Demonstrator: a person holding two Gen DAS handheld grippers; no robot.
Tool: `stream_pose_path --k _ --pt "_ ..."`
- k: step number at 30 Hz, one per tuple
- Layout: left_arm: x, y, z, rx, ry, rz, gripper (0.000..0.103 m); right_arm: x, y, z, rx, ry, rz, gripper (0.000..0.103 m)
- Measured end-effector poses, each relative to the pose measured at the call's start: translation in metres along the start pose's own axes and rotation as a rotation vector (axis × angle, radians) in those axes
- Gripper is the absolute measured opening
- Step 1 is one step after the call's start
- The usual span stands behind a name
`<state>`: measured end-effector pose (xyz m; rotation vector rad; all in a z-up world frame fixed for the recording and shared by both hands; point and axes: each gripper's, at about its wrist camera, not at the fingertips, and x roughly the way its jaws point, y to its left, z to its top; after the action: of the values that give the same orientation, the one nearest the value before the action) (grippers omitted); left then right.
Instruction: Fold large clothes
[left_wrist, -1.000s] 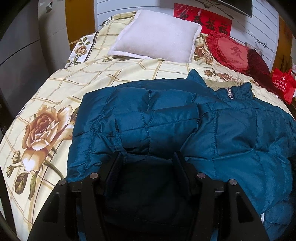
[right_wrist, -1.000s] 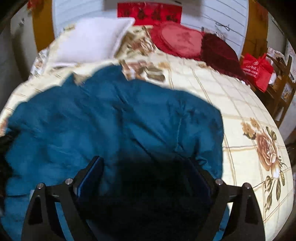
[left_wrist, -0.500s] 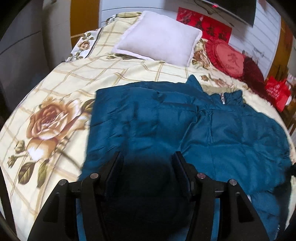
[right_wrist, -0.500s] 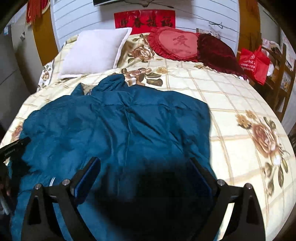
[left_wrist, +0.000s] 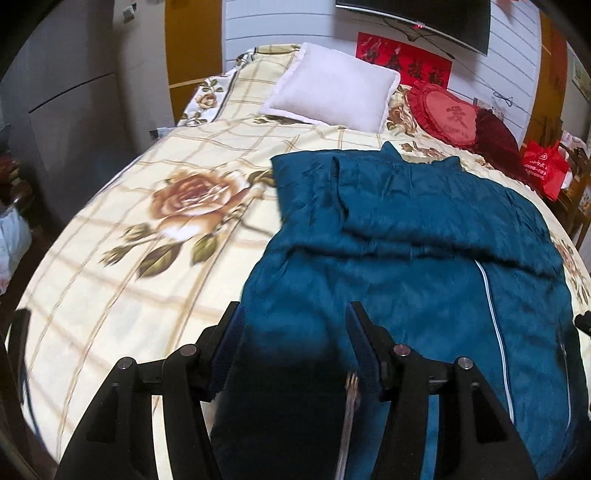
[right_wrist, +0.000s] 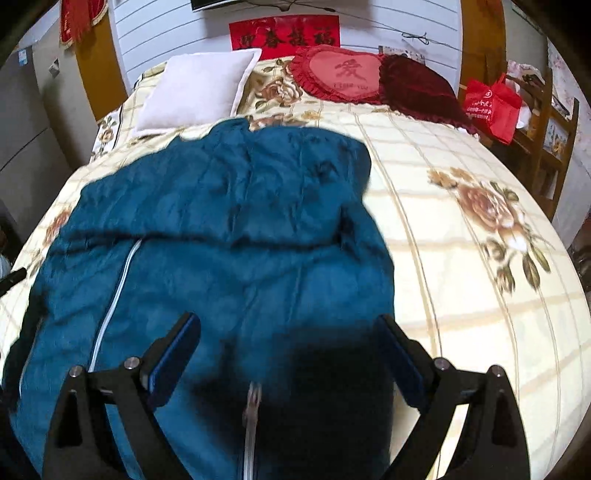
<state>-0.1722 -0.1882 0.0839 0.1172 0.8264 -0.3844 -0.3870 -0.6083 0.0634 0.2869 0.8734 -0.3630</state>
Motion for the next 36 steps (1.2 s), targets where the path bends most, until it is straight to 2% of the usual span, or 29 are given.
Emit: stream_pose_path --k 5,14,22,32,36 --pt "-0.035 0.013 -0.035 0.036 -0.017 0.031 0.039 -0.017 0.012 -0.038 0.007 0.047 0.047 0.096" --pt "-0.071 0.018 -0.077 0.05 -0.01 0.032 0.039 -0.06 0.029 -0.08 -0.019 0.055 0.101 0.097" --pt "-0.085 0.012 -0.093 0.063 0.008 0.012 0.039 -0.085 0.039 -0.104 -0.073 0.072 0.097 0.097" --pt "-0.095 0.017 -0.107 0.051 0.039 -0.008 0.039 -0.097 0.026 -0.124 -0.077 0.101 0.063 0.097" --pt "-0.099 0.039 -0.114 -0.025 0.072 -0.077 0.039 -0.105 0.017 -0.13 -0.075 0.104 0.046 0.097"
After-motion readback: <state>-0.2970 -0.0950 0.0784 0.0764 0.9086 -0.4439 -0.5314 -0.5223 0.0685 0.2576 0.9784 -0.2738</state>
